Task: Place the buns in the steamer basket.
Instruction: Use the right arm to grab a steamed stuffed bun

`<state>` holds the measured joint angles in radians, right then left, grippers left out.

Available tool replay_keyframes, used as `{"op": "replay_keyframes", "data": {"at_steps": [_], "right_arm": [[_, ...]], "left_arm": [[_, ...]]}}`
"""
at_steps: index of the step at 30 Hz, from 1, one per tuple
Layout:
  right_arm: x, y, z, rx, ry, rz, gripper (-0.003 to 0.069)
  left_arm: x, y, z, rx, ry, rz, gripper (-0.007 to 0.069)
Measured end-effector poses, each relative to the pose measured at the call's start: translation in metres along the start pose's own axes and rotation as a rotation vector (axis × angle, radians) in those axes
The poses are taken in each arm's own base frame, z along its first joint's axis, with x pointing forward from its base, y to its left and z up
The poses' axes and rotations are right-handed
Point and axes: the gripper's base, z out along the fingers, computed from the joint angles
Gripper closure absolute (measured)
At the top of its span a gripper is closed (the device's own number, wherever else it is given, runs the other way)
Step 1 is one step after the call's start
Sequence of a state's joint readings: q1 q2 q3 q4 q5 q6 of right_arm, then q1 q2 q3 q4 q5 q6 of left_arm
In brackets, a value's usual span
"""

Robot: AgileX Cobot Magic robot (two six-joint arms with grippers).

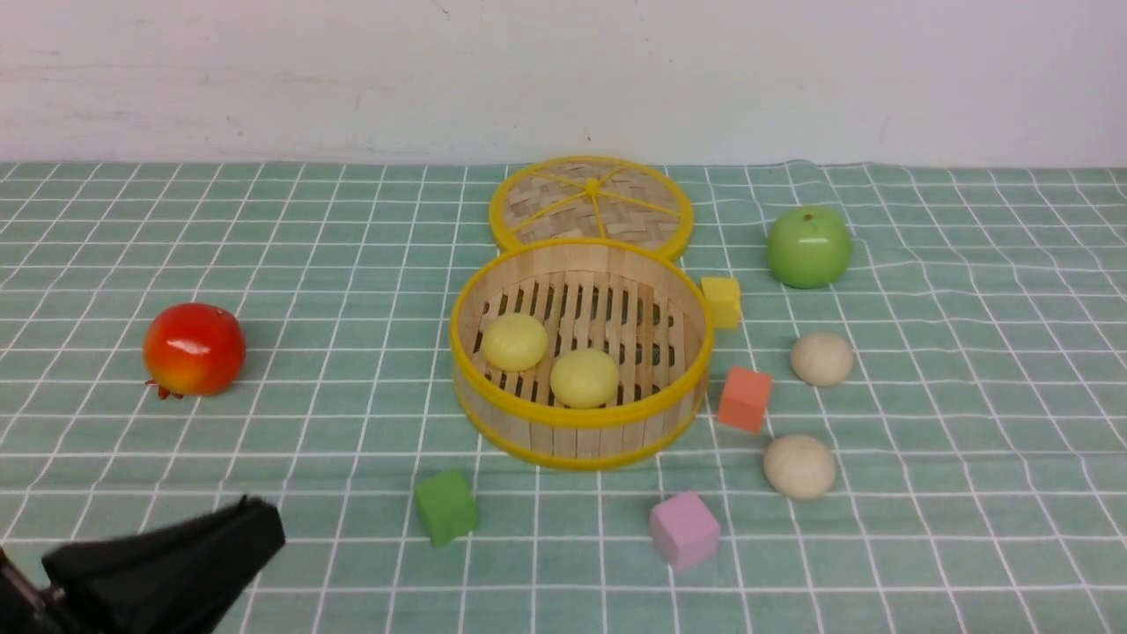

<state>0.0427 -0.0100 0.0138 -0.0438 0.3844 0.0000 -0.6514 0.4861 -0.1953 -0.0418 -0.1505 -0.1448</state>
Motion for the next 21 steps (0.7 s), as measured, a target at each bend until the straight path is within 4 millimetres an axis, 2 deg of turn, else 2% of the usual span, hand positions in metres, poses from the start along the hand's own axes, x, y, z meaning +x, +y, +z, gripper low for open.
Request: {"op": "replay_keyframes", "data": {"at_steps": [5, 10, 14, 16, 18, 20, 21], "right_arm": [[-0.002, 0.001, 0.001, -0.011, -0.033, 0.052, 0.0419], [-0.018, 0.004, -0.001, -0.099, -0.212, 0.504, 0.0419], [-0.029, 0.001, -0.004, -0.133, -0.332, 0.693, 0.0421], [-0.033, 0.002, -0.006, -0.148, -0.316, 0.707, 0.0428], [-0.049, 0.006, -0.011, -0.177, -0.214, 0.667, 0.0452], [-0.075, 0.012, -0.011, -0.193, -0.014, 0.543, 0.0489], [-0.084, 0.013, -0.013, -0.201, 0.025, 0.5, 0.0498]], "left_arm": [[0.016, 0.003, -0.001, -0.009, 0.045, -0.001, 0.0638], [0.026, 0.005, -0.002, -0.019, 0.111, -0.001, 0.0638], [0.03, 0.005, -0.003, -0.025, 0.153, -0.001, 0.0638], [0.03, 0.005, -0.003, -0.026, 0.161, -0.002, 0.0638], [0.031, 0.005, -0.003, -0.027, 0.164, -0.002, 0.0638], [0.031, 0.005, -0.003, -0.027, 0.165, -0.002, 0.0638], [0.031, 0.005, -0.003, -0.027, 0.165, -0.002, 0.0638]]}}
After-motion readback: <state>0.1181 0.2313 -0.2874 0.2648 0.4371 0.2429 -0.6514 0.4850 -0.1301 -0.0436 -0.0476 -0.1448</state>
